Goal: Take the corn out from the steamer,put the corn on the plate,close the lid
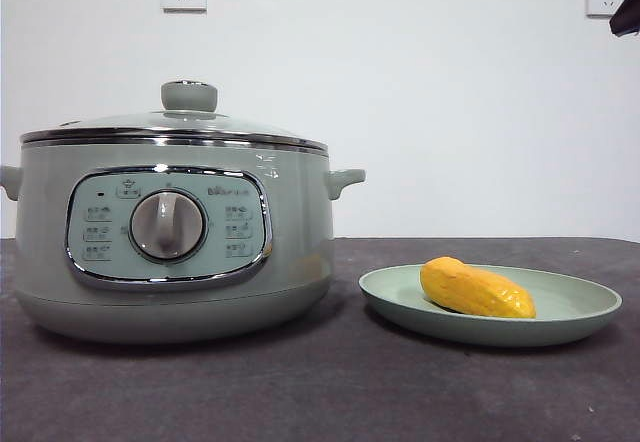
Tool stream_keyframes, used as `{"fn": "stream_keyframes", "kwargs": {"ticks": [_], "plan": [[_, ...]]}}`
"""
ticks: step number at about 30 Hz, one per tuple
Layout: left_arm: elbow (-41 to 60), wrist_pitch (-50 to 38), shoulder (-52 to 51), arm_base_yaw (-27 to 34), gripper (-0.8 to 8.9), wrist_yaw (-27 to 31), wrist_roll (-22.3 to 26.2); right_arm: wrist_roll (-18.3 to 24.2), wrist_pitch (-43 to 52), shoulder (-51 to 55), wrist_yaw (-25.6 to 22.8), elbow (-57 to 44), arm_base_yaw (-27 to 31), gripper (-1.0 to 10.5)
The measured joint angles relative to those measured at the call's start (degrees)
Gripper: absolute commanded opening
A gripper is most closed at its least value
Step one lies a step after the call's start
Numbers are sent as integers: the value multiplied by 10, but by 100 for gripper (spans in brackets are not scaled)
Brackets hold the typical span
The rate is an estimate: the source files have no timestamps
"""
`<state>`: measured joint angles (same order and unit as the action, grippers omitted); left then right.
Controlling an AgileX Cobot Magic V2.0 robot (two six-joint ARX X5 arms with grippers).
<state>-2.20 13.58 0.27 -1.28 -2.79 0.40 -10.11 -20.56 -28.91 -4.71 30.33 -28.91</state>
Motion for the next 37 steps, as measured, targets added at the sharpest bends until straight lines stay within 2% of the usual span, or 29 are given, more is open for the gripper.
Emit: {"fn": "stream_keyframes", "kwargs": {"ticks": [15, 21, 24, 30, 34, 37], "plan": [[0, 0, 0, 0, -4, 0, 0, 3, 0, 0, -1, 0, 0, 5], [0, 0, 0, 0, -4, 0, 0, 70, 0, 12, -14, -2, 11, 5], [0, 0, 0, 0, -4, 0, 0, 101, 12, 38, 2, -12, 57, 5], [0, 0, 0, 0, -4, 0, 0, 121, 93, 108, 104, -75, 179, 5], [0, 0, 0, 0, -4, 0, 0, 123, 127, 160, 107, -143, 226, 5], [0, 0, 0, 0, -4, 0, 0, 123, 128, 198, 107, -194, 238, 5]]}}
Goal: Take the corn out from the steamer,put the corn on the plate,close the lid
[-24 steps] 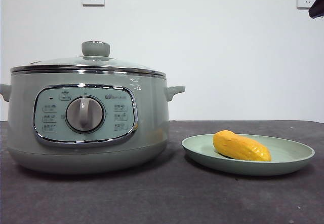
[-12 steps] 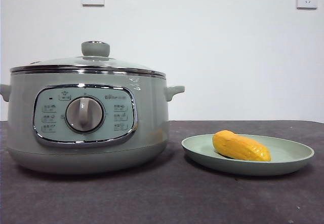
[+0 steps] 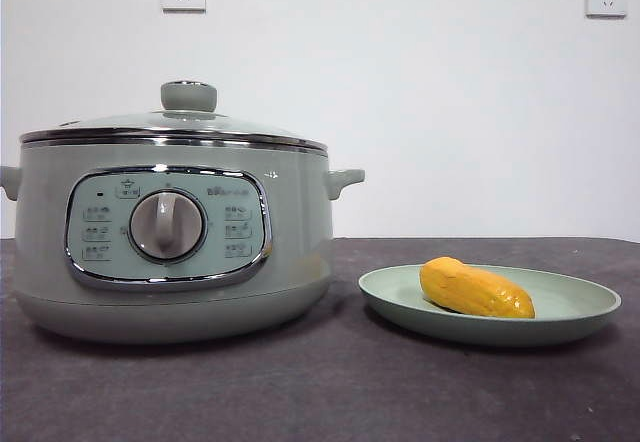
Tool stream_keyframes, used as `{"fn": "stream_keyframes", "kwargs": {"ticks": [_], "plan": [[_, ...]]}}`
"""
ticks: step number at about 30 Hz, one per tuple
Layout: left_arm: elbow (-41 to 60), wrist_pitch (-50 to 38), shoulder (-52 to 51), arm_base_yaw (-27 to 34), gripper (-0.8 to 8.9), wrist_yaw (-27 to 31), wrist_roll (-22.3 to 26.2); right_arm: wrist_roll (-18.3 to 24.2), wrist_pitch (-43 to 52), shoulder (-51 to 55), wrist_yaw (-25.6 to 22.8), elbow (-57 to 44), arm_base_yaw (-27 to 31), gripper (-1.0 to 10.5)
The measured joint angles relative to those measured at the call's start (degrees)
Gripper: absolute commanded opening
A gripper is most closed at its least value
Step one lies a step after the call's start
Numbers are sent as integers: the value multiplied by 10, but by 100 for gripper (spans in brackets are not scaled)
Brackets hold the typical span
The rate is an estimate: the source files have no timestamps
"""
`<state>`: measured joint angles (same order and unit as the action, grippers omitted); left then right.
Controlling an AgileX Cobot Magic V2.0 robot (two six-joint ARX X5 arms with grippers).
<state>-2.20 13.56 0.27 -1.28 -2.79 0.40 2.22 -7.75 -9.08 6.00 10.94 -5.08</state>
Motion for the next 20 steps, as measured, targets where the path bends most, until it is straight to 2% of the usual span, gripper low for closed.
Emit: {"fn": "stream_keyframes", "kwargs": {"ticks": [8, 20], "plan": [[0, 0, 0, 0, -4, 0, 0, -1, -4, 71, 0, -83, 6, 5], [0, 0, 0, 0, -3, 0, 0, -20, -22, 88, -2, -98, 6, 5]]}}
